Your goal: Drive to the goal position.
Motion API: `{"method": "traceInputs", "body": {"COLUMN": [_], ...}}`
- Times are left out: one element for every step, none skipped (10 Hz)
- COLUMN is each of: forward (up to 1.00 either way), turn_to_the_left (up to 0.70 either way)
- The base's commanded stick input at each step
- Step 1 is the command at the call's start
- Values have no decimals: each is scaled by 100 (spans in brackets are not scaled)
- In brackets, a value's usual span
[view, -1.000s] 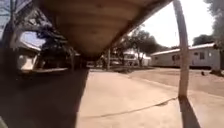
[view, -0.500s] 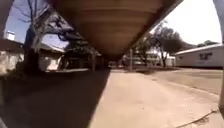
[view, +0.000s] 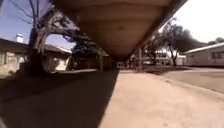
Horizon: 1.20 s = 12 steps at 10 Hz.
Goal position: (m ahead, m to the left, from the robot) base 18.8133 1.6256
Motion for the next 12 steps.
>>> {"method": "traceInputs", "body": {"forward": [85,85,85,85,85,85,85,85,85,85,85,85], "turn_to_the_left": [0,-13,-26,-34,-34,0,0,0,0,0,0,0]}}
